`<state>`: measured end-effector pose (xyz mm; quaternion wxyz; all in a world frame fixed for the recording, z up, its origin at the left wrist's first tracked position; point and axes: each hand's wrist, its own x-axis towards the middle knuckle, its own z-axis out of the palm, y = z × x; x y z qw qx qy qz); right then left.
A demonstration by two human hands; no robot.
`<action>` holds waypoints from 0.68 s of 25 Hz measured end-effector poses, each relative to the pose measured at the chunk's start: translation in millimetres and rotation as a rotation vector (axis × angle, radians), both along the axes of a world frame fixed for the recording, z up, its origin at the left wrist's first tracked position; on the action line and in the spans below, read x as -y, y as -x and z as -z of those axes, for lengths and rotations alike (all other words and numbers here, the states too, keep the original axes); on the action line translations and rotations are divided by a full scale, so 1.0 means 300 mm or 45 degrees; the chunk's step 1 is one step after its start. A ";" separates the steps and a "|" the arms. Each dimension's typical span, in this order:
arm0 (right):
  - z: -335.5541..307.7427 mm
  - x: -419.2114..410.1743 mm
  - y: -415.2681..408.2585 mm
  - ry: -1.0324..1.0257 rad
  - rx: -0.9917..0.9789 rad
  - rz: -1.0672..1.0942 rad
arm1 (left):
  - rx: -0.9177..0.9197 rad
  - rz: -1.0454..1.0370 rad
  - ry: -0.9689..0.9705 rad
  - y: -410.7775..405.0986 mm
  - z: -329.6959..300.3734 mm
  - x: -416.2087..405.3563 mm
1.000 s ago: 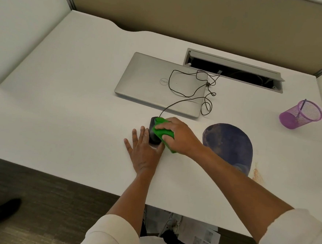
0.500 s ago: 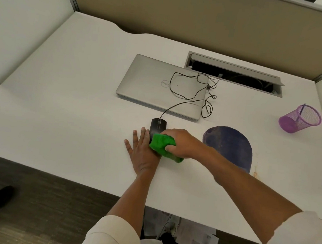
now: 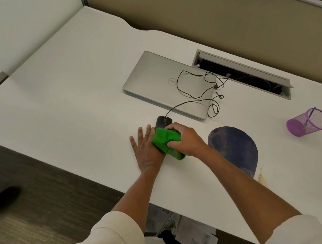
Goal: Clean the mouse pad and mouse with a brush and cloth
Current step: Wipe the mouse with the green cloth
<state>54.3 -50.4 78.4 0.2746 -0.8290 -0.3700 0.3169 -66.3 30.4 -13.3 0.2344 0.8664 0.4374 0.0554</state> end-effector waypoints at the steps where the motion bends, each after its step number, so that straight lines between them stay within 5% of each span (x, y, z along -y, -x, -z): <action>1: -0.007 0.016 -0.027 0.041 0.031 0.013 | 0.028 -0.015 0.009 0.000 0.002 0.001; 4: -0.037 0.014 -0.094 -0.002 0.086 0.183 | 0.113 -0.047 0.001 0.000 0.006 0.005; 9: -0.026 -0.082 -0.073 -0.192 -0.504 0.265 | 0.096 -0.035 -0.009 -0.005 0.003 0.006; 17: -0.003 0.007 -0.088 0.128 0.042 0.046 | 0.061 -0.019 0.008 0.001 0.009 -0.001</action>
